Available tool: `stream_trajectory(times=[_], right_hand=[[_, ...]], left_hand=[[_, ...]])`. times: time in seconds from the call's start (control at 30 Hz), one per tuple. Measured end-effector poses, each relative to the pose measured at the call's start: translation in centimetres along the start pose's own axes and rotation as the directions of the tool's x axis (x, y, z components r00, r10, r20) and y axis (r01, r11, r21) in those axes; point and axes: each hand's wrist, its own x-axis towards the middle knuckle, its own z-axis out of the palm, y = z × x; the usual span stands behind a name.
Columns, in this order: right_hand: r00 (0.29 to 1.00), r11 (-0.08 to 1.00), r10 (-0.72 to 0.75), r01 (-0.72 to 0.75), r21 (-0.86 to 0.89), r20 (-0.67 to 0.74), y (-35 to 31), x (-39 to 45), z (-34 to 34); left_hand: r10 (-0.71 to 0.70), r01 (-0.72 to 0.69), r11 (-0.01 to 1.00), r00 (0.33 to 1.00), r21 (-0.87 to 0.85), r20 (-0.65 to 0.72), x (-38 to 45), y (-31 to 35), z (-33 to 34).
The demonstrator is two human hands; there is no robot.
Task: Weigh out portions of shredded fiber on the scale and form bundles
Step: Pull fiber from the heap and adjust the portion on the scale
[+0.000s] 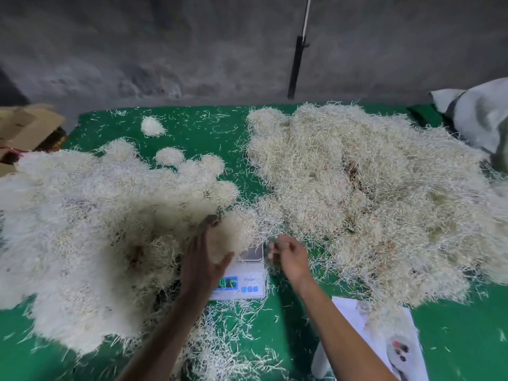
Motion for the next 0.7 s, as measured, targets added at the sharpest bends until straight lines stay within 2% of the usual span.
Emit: stream_trajectory(times=[0.07,0.1,0.17,0.23,0.3,0.47,0.6,0.7], right_hand=[[0.999,1.0,0.008,-0.008,-0.006,0.031,1.0,-1.9,1.5],[0.999,1.0,0.015,-0.015,0.01,0.041,1.5,-2.9,2.2],[0.998,0.997,0.045,-0.047,0.064,0.032,2.6,-4.8,3.4],[0.996,0.987,0.086,-0.087,0.134,0.017,3.7,-6.5,4.3],[0.993,0.976,0.103,-0.111,0.185,0.052,4.7,-8.1,4.8],[0.982,0.955,0.12,-0.155,0.252,0.147,7.1,-11.3,5.0],[0.985,0.967,0.114,-0.141,0.213,0.131,8.2,-12.4,5.4],[0.985,0.973,0.114,-0.137,0.186,0.128,8.3,-12.6,5.9]], left_hand=[[-0.123,0.118,0.971,0.992,-0.207,-0.012,-2.2,-0.1,-0.5],[-0.22,0.203,0.91,0.975,-0.362,-0.007,-3.4,-0.1,-0.7],[-0.395,0.34,0.701,0.917,-0.627,0.054,-5.9,-0.1,-0.8],[-0.492,0.43,0.484,0.854,-0.762,0.17,-8.0,-0.7,-0.8],[-0.531,0.508,0.276,0.788,-0.816,0.311,-9.6,-1.8,-1.1],[-0.494,0.572,-0.108,0.679,-0.813,0.543,-12.3,-4.5,-1.4],[-0.477,0.572,-0.242,0.633,-0.784,0.61,-13.0,-5.0,-1.8],[-0.491,0.567,-0.269,0.615,-0.779,0.617,-13.1,-5.1,-1.9]])
